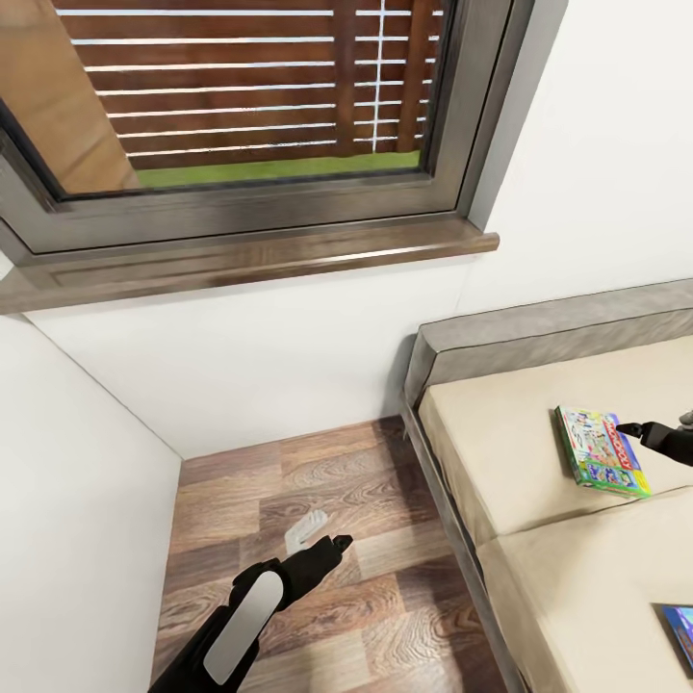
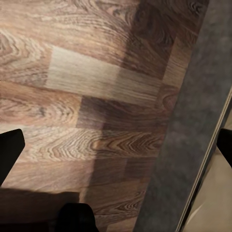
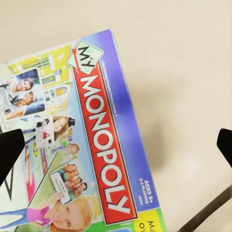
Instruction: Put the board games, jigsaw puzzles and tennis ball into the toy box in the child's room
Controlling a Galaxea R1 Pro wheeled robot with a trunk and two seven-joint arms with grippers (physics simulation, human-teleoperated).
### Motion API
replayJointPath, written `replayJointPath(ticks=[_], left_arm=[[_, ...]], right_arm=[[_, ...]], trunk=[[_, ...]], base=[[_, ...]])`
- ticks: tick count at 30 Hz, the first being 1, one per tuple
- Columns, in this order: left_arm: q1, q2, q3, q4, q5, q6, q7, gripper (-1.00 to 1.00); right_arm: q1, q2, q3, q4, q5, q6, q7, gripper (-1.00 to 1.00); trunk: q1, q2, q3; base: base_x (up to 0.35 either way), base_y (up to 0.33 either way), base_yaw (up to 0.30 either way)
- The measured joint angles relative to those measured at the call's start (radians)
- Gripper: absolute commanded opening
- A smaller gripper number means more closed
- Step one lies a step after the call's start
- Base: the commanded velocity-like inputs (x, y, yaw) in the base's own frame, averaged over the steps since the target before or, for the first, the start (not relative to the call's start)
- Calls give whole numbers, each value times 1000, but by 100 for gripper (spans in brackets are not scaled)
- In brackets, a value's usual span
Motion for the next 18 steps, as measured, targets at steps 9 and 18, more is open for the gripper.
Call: replayJointPath(ticks=[9,18], left_arm=[[-1,0,0,4,0,0,-1,100],[-1,-1,0,5,-1,-1,-1,100]], right_arm=[[0,16,0,8,2,-1,-6,100],[1,19,0,10,2,1,-2,100]], trunk=[[0,0,0],[0,0,0]], base=[[0,0,9],[0,0,2]])
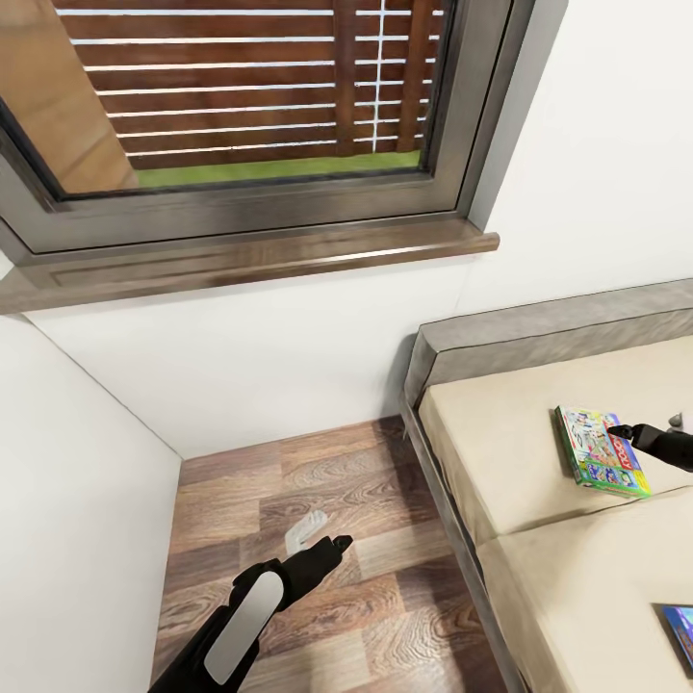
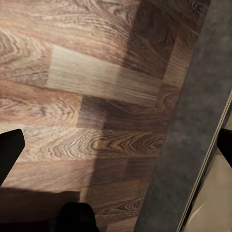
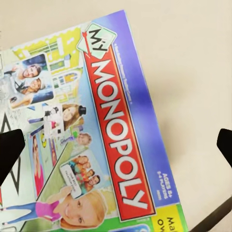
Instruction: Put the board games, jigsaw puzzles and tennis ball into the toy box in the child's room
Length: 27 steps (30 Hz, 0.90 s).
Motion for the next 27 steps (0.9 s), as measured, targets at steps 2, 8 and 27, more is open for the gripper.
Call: replayJointPath(ticks=[2,8,27], left_arm=[[0,0,0,0,0,0,0,100],[0,0,0,1,0,-1,0,100],[-3,0,0,12,1,-1,0,100]], right_arm=[[0,0,0,0,0,0,2,100],[0,1,0,1,-2,3,7,100],[0,1,0,1,-5,13,13,100]], trunk=[[0,0,0],[0,0,0],[0,0,0]], base=[[0,0,0],[0,0,0],[0,0,0]])
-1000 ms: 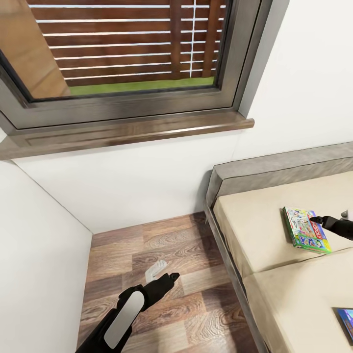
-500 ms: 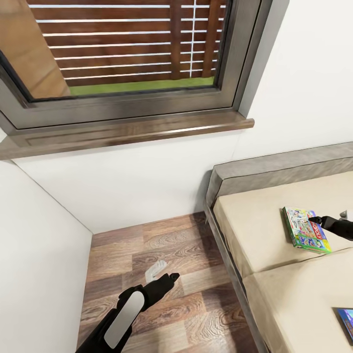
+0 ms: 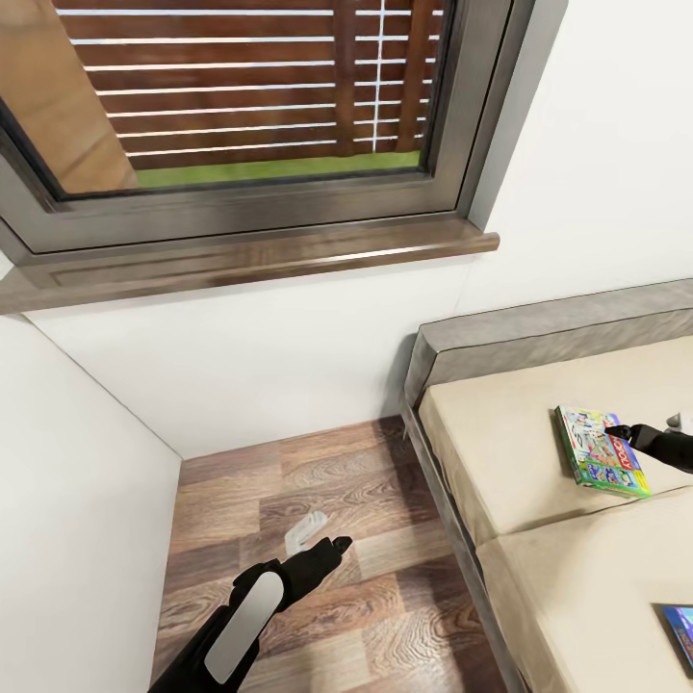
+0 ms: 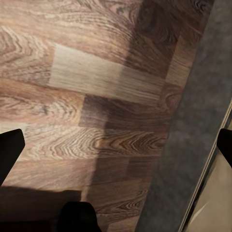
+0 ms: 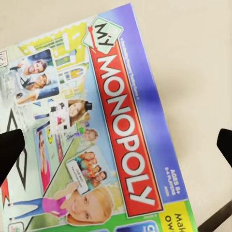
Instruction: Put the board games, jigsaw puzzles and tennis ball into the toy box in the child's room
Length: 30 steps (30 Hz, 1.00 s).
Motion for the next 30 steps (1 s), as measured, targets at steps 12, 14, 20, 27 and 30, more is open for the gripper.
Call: replayJointPath(ticks=[12,14,20,27,30], left_arm=[[0,0,0,1,0,0,0,100],[0,0,0,1,0,0,0,100],[0,0,0,1,0,0,0,100],[0,0,-1,1,0,0,-1,100],[0,-1,-1,1,0,0,-1,100]], right_arm=[[0,-8,-1,0,0,0,113,100],[0,-10,-2,0,0,0,126,100],[-1,-15,-3,0,-1,0,140,100],[-1,-21,-4,0,-2,0,144,100],[-1,-27,-4,0,-2,0,145,100]], trunk=[[0,0,0],[0,0,0],[0,0,0],[0,0,-1],[0,0,-3]], base=[[0,0,0],[0,0,0],[0,0,0],[0,0,0],[0,0,0]])
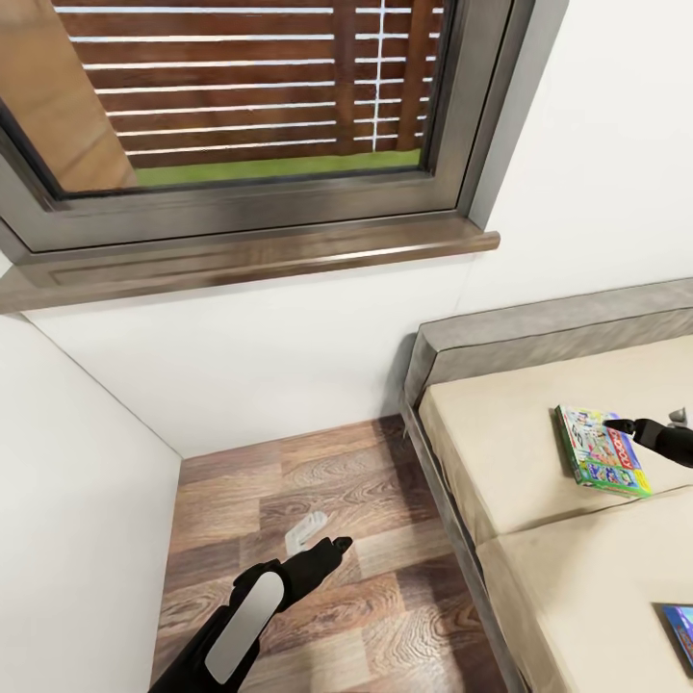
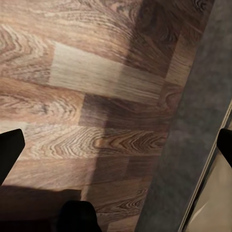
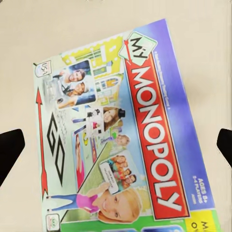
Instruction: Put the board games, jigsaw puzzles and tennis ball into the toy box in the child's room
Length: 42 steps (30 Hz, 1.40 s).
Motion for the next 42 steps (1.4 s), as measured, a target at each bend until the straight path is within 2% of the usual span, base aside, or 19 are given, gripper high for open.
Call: replayJointPath(ticks=[8,14,22,42], left_arm=[[0,-1,0,0,0,0,0,100],[0,-1,0,0,0,0,0,100],[0,-1,0,0,0,0,0,100],[0,-1,0,0,0,0,0,100]], right_arm=[[0,-17,-5,1,0,21,-3,100],[0,-23,-48,1,0,51,-3,100],[1,-23,-72,0,0,59,-3,100],[1,-13,-78,0,0,61,-1,100]], trunk=[[0,0,-10],[0,0,-19],[0,0,-32],[0,0,-59]], base=[[0,0,0],[0,0,0],[0,0,0],[0,0,0]])
